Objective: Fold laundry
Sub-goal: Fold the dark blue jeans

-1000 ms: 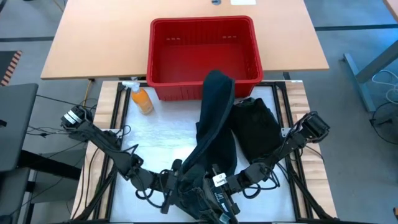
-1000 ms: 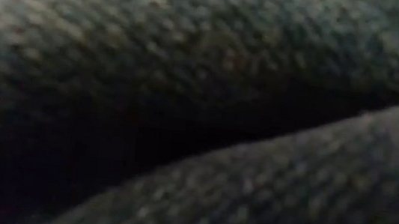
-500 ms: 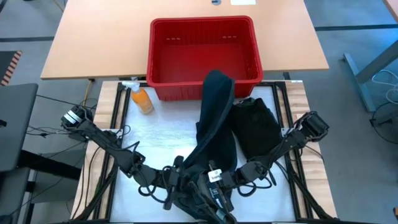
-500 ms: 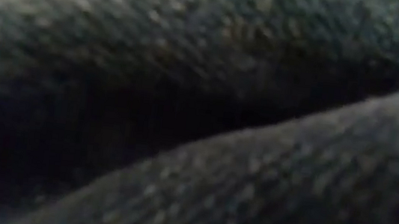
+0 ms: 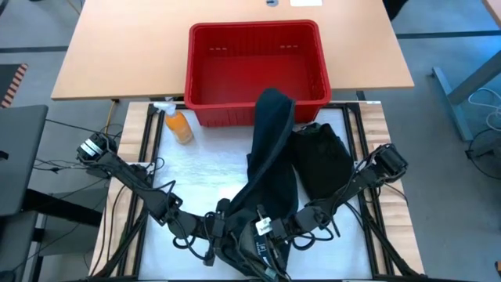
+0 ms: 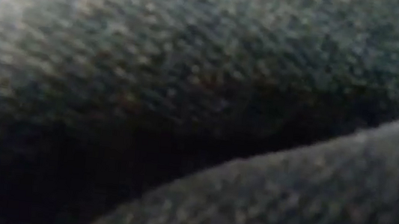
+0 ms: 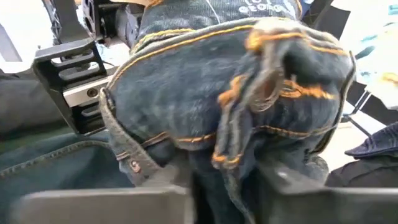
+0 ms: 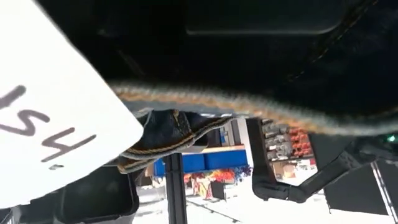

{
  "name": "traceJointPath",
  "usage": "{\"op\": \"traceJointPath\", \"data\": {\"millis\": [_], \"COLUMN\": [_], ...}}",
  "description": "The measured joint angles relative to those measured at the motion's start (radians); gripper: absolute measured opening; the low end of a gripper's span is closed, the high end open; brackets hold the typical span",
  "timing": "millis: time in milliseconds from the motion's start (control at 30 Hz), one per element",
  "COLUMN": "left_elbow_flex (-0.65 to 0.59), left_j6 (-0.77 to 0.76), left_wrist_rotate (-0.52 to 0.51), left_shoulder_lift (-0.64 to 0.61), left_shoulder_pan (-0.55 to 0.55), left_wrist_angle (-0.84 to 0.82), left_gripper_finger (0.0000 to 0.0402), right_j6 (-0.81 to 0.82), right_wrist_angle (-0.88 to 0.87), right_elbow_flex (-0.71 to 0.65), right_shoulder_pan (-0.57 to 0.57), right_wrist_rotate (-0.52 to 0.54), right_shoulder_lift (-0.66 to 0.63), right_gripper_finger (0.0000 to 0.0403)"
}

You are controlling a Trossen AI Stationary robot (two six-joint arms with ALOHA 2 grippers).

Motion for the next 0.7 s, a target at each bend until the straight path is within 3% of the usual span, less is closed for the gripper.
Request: {"op": "traceJointPath", "data": {"millis": [67,333,500,700], "left_elbow_flex": [0.000,0.012,0.029,0.032], "left_j6": [0.008,0.046,0.062,0.062], "left_wrist_rotate": [-0.007,-0.116,-0.182,-0.254], "left_shoulder_lift": [0.000,-0.030,-0.068,-0.093], "left_shoulder_pan": [-0.010,-0.086,-0.144,-0.184], "left_wrist_angle": [0.003,-0.039,-0.100,-0.126], "left_gripper_finger": [0.0028,0.0027,0.0027,0.0027], "right_j6": [-0.002,0.003,0.005,-0.027], "right_wrist_angle": [-0.034,-0.370,-0.555,-0.478], "right_elbow_flex": [0.000,0.004,0.003,0.002], "right_shoulder_pan": [0.000,0.000,0.022,0.060], "right_wrist_rotate": [-0.004,0.039,0.143,0.161], "right_shoulder_lift": [-0.013,-0.148,-0.244,-0.224], "right_gripper_finger": [0.0033,0.0035,0.0035,0.0035]}}
